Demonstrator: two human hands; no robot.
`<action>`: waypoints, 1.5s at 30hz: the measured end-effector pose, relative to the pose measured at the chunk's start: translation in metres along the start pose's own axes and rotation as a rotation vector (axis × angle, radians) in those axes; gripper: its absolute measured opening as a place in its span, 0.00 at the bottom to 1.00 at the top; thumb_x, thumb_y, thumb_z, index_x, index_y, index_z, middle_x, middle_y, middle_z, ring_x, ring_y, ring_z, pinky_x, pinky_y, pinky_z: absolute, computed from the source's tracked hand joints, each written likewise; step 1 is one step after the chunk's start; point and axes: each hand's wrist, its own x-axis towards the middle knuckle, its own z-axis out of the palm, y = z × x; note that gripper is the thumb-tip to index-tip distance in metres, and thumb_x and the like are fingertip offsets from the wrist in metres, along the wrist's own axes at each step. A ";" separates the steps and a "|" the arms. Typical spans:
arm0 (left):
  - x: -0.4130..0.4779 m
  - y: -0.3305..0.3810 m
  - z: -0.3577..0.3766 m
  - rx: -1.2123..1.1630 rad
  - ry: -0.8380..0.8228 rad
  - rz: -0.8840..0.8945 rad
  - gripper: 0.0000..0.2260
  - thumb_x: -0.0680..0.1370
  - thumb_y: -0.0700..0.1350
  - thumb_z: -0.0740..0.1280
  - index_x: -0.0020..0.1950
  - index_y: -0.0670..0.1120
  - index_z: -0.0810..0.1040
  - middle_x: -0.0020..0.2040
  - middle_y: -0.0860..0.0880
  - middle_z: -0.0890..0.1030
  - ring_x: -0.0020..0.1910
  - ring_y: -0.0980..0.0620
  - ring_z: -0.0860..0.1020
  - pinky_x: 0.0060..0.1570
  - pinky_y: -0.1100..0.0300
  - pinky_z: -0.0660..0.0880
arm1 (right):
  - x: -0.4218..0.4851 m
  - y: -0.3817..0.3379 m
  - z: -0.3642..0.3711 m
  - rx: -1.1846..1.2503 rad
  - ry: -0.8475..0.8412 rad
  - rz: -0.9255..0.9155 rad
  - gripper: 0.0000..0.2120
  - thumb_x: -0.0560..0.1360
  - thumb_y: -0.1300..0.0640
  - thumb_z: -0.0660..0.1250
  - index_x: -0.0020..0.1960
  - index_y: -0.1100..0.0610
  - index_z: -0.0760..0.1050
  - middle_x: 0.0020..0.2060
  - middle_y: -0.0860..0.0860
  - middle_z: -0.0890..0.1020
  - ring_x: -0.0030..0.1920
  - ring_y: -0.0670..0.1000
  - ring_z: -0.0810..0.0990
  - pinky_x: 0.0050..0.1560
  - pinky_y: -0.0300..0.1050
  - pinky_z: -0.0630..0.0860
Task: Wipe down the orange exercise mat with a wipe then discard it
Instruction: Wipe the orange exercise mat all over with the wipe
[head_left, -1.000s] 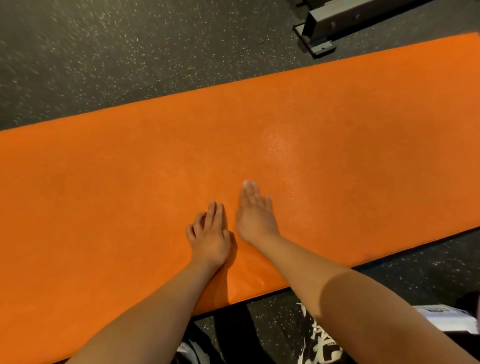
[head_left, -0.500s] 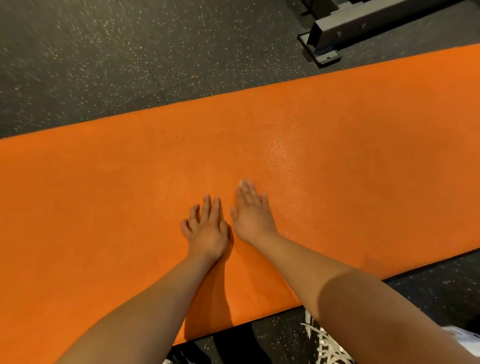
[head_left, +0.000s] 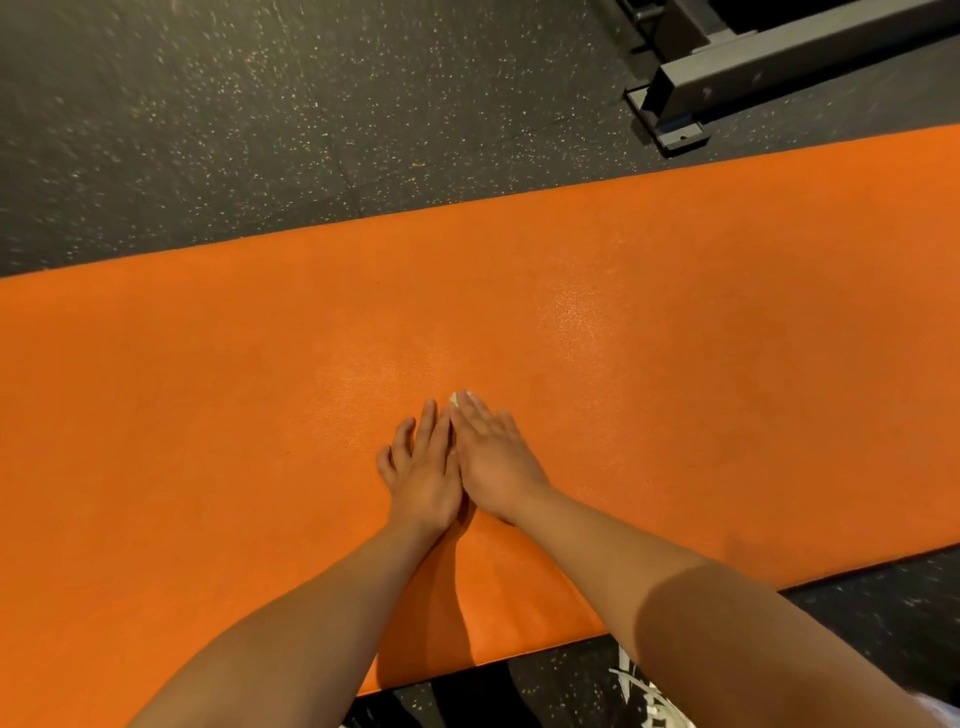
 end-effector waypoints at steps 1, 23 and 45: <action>0.000 -0.001 -0.001 -0.018 0.003 0.009 0.25 0.83 0.58 0.44 0.81 0.61 0.48 0.81 0.62 0.42 0.79 0.53 0.43 0.74 0.46 0.42 | -0.001 0.002 0.002 -0.019 -0.021 -0.057 0.28 0.86 0.52 0.48 0.83 0.53 0.41 0.82 0.46 0.39 0.80 0.45 0.35 0.80 0.56 0.40; 0.044 0.014 -0.012 0.093 -0.006 -0.055 0.25 0.85 0.56 0.49 0.81 0.61 0.47 0.82 0.58 0.41 0.79 0.48 0.45 0.72 0.40 0.45 | 0.029 0.060 -0.043 -0.092 0.158 0.195 0.28 0.86 0.47 0.47 0.83 0.50 0.43 0.82 0.44 0.41 0.81 0.47 0.36 0.79 0.61 0.37; 0.053 0.011 -0.018 0.157 0.085 -0.002 0.25 0.81 0.58 0.52 0.80 0.60 0.57 0.82 0.55 0.52 0.71 0.43 0.56 0.69 0.40 0.53 | 0.046 0.082 -0.053 0.074 0.270 0.427 0.30 0.86 0.46 0.47 0.83 0.54 0.41 0.81 0.47 0.36 0.80 0.47 0.32 0.79 0.56 0.35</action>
